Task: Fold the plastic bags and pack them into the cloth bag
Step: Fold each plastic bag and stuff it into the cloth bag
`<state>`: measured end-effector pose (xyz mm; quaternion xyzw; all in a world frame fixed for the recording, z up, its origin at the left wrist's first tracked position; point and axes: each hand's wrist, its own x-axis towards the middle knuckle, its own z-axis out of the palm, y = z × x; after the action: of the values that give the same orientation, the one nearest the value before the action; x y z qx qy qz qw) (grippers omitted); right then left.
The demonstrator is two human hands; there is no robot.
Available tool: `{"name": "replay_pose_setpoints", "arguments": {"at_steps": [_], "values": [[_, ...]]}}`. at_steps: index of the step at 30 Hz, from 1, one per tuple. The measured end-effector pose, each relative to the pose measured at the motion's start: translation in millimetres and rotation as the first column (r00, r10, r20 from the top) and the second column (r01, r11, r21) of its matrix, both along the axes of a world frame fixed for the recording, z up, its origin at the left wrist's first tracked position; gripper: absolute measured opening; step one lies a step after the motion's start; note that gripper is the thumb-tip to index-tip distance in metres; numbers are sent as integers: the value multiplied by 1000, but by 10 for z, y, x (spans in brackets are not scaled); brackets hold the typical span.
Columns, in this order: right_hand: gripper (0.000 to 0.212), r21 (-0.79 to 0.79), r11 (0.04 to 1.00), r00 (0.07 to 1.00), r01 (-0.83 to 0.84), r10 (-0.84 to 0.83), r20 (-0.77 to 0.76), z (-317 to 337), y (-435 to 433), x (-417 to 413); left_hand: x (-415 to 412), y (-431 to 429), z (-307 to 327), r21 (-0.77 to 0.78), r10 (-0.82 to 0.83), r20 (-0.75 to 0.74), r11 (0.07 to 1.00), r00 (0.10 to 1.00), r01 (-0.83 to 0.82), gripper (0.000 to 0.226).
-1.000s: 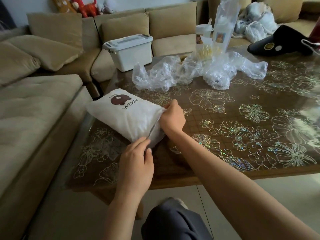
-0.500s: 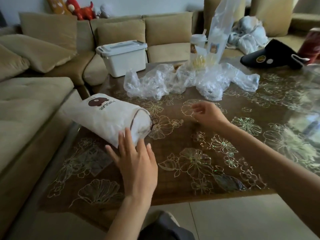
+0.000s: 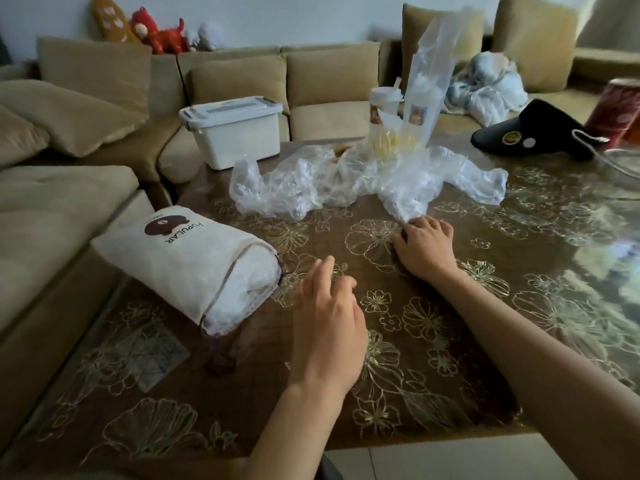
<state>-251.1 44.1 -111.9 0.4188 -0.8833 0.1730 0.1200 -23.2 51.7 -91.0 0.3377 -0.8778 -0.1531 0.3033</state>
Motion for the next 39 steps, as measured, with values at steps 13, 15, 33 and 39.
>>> {"name": "replay_pose_setpoints", "arguments": {"at_steps": [13, 15, 33, 39], "values": [[26, -627, 713, 704, -314, 618, 350, 286, 1615, 1433, -89, 236, 342, 917, 463, -324, -63, 825, 395, 65], [25, -549, 746, 600, -378, 649, 468, 312, 1720, 1496, 14, 232, 318, 888, 406, -347, -148, 846, 435, 65], [21, -414, 820, 107, 394, 407, 907, 508, 1602, 1324, 440, 298, 383, 852, 319, -522, 173, 791, 493, 23], [12, -434, 891, 556, 134, 295, 777, 374, 1722, 1250, 440, 235, 262, 909, 441, -375, 346, 816, 231, 19]]}}
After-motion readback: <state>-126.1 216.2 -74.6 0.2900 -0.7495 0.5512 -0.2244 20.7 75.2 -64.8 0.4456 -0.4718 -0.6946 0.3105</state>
